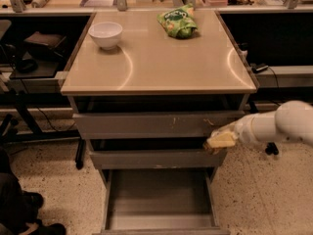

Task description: Pick orange can from bottom drawer and place on counter

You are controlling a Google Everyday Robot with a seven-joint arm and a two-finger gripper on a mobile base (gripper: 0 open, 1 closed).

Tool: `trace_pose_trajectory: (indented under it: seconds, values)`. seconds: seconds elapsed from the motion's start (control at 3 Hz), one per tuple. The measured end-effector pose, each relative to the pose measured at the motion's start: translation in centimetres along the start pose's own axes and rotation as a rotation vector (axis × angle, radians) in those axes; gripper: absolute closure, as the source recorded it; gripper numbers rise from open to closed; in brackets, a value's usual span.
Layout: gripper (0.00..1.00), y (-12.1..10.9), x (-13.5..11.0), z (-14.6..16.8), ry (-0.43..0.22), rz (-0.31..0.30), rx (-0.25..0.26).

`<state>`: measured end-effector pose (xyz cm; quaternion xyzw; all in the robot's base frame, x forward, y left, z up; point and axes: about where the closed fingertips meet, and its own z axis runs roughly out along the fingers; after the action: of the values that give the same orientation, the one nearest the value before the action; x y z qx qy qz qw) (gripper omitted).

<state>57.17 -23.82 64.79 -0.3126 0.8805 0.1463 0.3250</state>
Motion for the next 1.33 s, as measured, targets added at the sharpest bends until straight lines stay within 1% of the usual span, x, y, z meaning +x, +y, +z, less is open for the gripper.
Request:
trace_pose_trajectory:
  seconds: [0.33,0.67,1.0,1.33]
  values:
    - [1.0,-2.6,-4.1,-3.2,-0.038,-0.004,0.03]
    - [1.0,-2.8,-4.3,-3.3,-0.041,-0.004,0.032]
    - [1.0,-1.6,-4.3,-4.7,-0.035,-0.038,-0.013]
    - [1.0,0.1,-7.2,-9.7,-0.116,-0.13,-0.107]
